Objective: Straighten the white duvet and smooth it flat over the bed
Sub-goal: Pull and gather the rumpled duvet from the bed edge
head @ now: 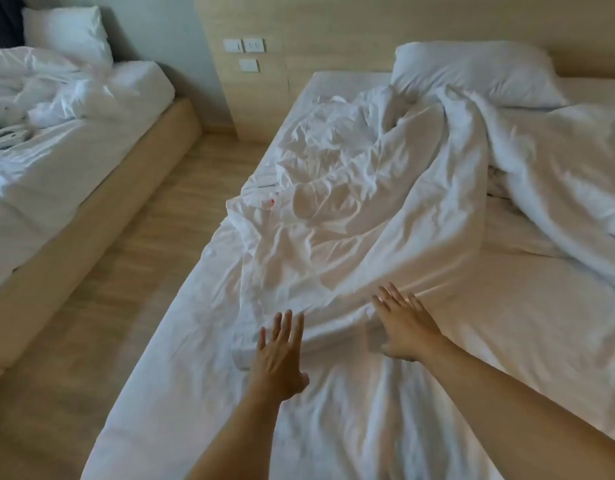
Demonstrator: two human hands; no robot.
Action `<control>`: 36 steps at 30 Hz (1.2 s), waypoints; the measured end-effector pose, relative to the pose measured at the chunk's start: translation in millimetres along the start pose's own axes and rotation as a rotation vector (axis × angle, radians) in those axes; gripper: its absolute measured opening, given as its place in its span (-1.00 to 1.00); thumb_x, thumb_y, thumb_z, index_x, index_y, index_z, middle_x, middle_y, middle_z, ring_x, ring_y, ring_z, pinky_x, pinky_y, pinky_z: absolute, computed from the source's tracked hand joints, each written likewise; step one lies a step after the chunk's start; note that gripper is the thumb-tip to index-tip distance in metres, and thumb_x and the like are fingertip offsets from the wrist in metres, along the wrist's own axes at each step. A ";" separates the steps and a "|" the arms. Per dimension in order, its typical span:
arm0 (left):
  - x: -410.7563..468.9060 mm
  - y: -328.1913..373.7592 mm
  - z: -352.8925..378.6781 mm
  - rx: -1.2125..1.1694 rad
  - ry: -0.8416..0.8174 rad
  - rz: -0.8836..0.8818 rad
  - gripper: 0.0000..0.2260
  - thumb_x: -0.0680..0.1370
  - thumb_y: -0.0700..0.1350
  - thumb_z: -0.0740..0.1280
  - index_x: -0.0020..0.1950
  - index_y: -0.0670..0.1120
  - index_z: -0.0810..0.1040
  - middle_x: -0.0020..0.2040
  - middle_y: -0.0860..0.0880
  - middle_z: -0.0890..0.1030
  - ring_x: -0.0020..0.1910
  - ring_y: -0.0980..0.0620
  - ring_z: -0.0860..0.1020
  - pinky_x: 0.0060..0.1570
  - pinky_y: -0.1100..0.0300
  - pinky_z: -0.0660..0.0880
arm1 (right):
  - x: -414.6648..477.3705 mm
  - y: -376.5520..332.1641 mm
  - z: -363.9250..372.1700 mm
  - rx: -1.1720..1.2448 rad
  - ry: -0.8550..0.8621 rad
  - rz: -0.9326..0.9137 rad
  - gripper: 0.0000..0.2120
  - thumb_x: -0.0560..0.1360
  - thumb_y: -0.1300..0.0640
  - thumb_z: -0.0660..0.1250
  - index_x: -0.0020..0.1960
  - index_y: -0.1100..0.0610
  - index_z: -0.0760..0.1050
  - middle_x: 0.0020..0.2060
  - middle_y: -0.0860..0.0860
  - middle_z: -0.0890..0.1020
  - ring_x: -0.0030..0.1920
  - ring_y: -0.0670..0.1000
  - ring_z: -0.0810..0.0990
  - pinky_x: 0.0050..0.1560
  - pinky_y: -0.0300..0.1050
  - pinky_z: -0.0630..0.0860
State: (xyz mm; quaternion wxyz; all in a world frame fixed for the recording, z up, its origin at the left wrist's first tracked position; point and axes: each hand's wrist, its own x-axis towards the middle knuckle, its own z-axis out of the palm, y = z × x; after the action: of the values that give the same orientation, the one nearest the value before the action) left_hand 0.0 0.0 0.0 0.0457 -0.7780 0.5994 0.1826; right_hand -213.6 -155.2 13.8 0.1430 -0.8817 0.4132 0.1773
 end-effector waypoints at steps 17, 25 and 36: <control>160.2 -57.2 77.6 0.035 0.214 -0.263 -0.28 0.53 -0.32 0.16 0.59 -0.03 -0.12 0.59 -0.09 0.04 0.56 -0.21 -0.04 0.51 -0.13 -0.02 | 186.2 54.0 60.7 -0.067 0.155 -0.035 -0.37 0.52 0.31 -0.16 0.59 0.12 -0.10 0.58 0.03 -0.09 0.57 0.04 -0.15 0.52 0.00 -0.10; 101.3 -105.7 80.3 0.090 0.237 -0.057 -0.48 0.59 -0.31 0.06 0.51 0.08 0.31 0.51 -0.06 0.30 0.51 -0.22 0.18 0.45 -0.14 0.16 | 125.6 11.1 84.1 -0.138 -0.079 -0.036 -0.29 0.56 0.10 0.24 0.58 0.12 -0.07 0.57 0.01 0.05 0.55 0.11 0.01 0.46 0.14 0.09; -56.0 -257.3 107.8 0.215 0.235 0.077 -0.50 0.55 -0.26 0.04 0.46 0.01 0.40 0.46 -0.05 0.40 0.48 -0.16 0.27 0.41 -0.13 0.21 | 47.5 -177.5 138.5 -0.101 -0.248 -0.058 -0.29 0.57 0.13 0.19 0.58 0.11 -0.13 0.57 0.10 -0.05 0.55 0.21 -0.06 0.46 0.27 0.04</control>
State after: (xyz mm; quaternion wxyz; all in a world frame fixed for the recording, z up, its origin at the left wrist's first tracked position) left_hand 207.5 153.9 -119.2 0.0510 -0.7611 0.6460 0.0269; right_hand -73.9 -22.7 -112.0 0.1533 -0.8707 0.3574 0.3011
